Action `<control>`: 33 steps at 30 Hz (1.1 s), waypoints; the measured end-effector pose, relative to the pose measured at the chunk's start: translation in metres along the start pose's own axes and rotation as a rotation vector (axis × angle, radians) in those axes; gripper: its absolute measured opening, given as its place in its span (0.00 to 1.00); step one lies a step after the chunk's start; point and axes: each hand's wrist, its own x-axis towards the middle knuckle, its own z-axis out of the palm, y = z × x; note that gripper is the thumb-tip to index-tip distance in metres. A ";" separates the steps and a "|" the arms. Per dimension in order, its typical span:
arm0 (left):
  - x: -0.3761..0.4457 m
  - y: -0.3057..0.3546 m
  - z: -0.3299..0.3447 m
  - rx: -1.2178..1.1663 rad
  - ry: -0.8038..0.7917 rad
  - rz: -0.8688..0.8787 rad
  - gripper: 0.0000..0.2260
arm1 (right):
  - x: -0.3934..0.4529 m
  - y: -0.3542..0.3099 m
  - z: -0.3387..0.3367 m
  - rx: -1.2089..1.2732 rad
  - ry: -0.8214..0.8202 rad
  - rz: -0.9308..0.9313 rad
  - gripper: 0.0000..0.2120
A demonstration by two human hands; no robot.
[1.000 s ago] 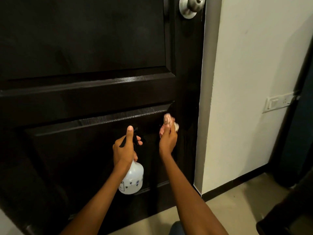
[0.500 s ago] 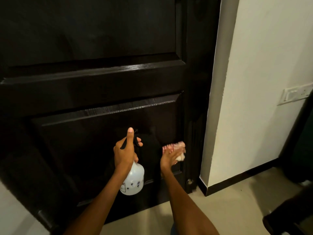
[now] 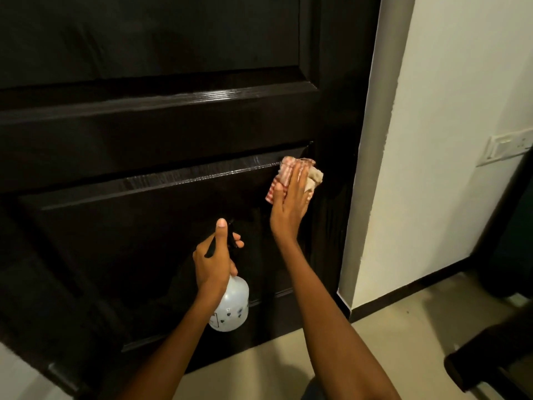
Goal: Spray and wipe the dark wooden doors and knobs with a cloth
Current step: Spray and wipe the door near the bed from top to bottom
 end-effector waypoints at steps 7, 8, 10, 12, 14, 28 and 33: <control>0.000 -0.016 0.028 0.026 -0.071 -0.046 0.29 | -0.088 0.112 0.010 0.076 0.078 0.378 0.27; -0.001 -0.020 0.031 0.036 -0.084 -0.058 0.29 | -0.101 0.121 0.013 0.140 0.105 0.464 0.27; -0.002 -0.023 0.034 0.047 -0.095 -0.075 0.29 | -0.122 0.130 0.014 0.216 0.132 0.608 0.27; -0.004 -0.026 0.040 0.042 -0.107 -0.078 0.29 | -0.133 0.139 0.009 0.260 0.157 0.773 0.24; -0.007 -0.026 0.046 0.045 -0.121 -0.076 0.29 | -0.137 0.144 0.000 0.382 0.224 0.907 0.21; 0.004 0.008 0.088 0.020 -0.210 0.034 0.33 | 0.037 0.073 -0.047 -0.252 0.285 0.189 0.30; 0.012 0.001 0.089 0.033 -0.201 0.042 0.31 | 0.030 0.103 -0.017 -0.202 0.342 0.327 0.31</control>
